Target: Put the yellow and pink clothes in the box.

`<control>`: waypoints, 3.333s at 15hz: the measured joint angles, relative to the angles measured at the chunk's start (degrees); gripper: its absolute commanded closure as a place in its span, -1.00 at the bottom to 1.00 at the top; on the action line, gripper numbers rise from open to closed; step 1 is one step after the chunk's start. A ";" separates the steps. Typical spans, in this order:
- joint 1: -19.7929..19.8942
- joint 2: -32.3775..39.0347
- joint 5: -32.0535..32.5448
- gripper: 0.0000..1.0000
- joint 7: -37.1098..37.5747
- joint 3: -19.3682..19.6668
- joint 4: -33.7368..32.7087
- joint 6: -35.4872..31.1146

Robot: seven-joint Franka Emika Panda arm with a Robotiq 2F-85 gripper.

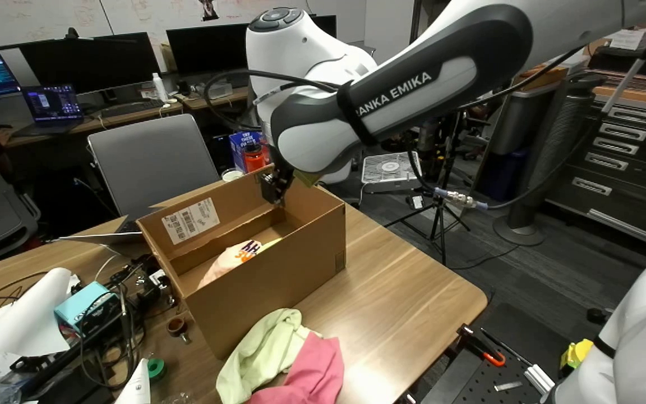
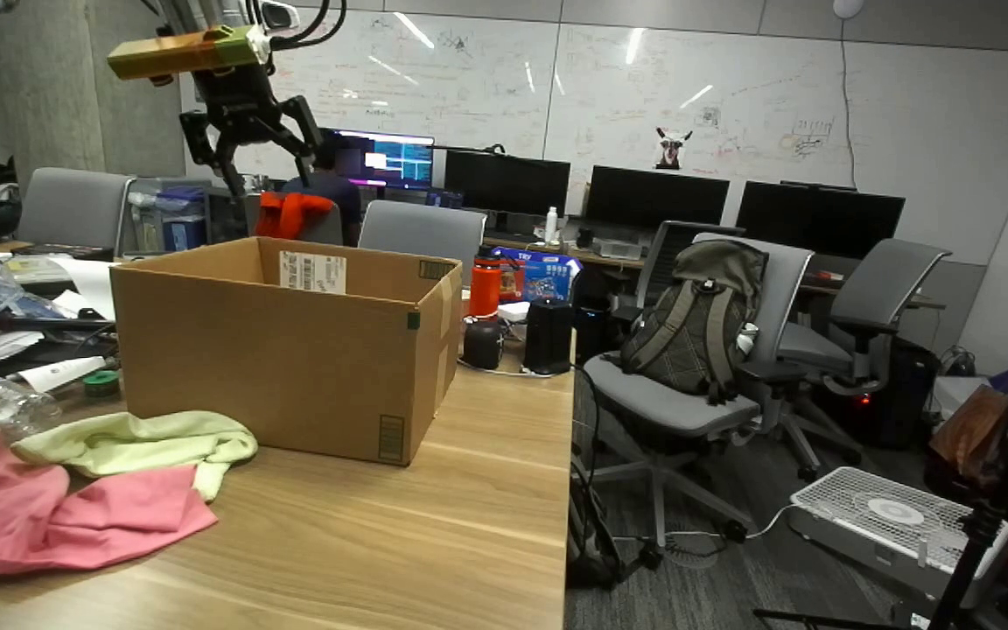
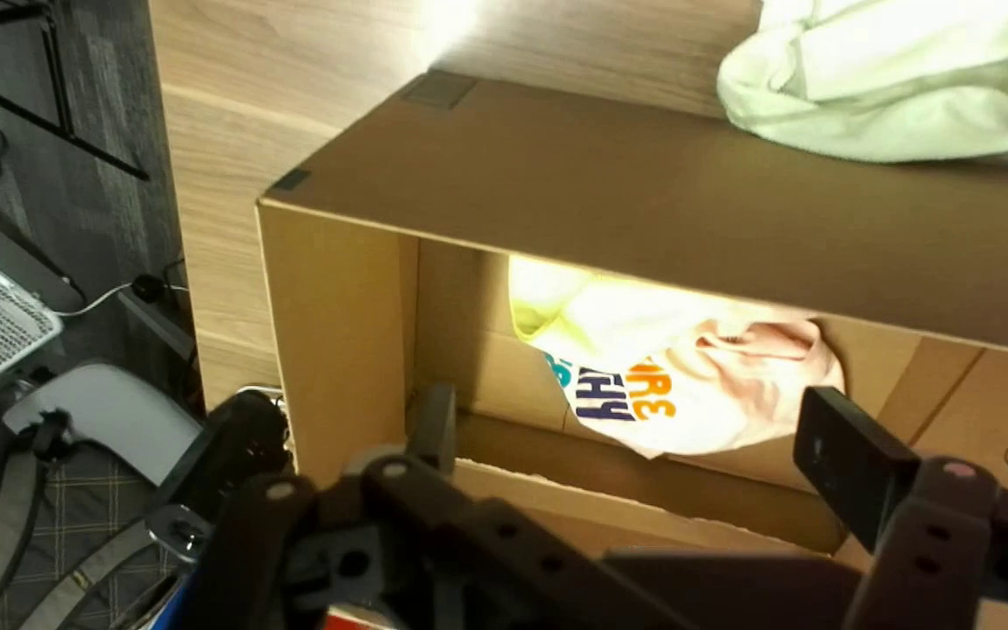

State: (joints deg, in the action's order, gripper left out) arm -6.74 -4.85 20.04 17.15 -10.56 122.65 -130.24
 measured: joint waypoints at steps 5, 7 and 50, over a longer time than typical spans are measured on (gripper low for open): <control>-0.20 -2.88 -0.61 -1.00 0.00 -0.21 5.12 2.37; -0.35 -3.98 -1.53 -1.00 -0.04 -0.29 7.25 3.08; -8.76 -0.41 -24.96 -1.00 -19.35 -2.18 28.81 -11.31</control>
State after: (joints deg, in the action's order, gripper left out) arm -15.51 -5.26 -4.92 -2.19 -12.74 151.47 -141.55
